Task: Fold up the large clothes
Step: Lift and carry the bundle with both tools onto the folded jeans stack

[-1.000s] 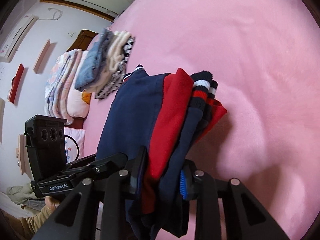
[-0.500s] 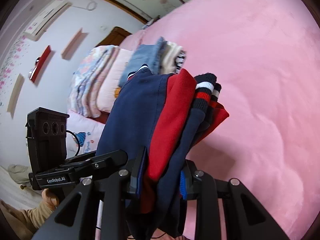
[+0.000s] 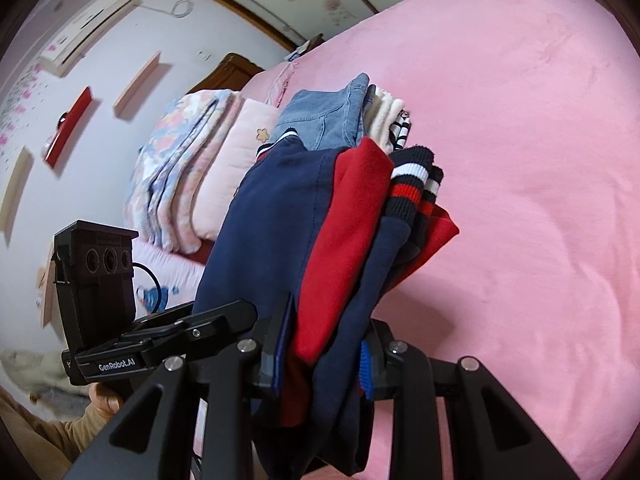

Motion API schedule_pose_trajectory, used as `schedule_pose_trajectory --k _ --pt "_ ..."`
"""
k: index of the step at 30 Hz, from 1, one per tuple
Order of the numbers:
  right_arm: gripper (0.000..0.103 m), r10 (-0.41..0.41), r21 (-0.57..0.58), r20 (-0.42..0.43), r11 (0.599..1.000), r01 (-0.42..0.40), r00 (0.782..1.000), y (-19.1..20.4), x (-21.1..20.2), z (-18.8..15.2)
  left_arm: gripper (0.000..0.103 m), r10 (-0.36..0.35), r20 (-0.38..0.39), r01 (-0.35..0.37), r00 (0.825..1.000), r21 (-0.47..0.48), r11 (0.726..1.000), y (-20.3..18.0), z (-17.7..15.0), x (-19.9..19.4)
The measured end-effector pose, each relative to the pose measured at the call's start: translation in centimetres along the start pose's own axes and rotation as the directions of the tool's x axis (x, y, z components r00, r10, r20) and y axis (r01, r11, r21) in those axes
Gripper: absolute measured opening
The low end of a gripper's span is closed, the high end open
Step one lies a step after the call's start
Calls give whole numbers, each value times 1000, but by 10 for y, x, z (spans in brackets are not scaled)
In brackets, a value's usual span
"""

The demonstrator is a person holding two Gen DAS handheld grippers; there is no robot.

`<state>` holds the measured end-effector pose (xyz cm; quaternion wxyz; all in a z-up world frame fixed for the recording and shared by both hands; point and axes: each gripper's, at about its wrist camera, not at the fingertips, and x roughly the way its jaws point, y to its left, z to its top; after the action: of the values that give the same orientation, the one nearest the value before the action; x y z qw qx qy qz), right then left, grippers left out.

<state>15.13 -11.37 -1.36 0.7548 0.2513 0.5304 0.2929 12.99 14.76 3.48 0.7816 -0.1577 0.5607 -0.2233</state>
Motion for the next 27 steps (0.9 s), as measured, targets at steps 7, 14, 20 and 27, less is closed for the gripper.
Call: schedule_pose_trajectory --k 7,14,20,27 --pt "28 14 17 33 1000 -14 999 38 75 49 49 11 27 -12 1000 23 1000 86 66 -20" --pt "28 10 -58 86 998 -5 996 70 142 132 49 -1 121 -3 993 36 999 163 153 -25" --pt "28 2 -75 119 997 7 993 64 196 199 49 17 174 -28 985 61 998 210 224 1" --pt "29 -46 -36 83 998 49 995 29 257 247 51 56 148 -58 987 6 998 253 264 62"
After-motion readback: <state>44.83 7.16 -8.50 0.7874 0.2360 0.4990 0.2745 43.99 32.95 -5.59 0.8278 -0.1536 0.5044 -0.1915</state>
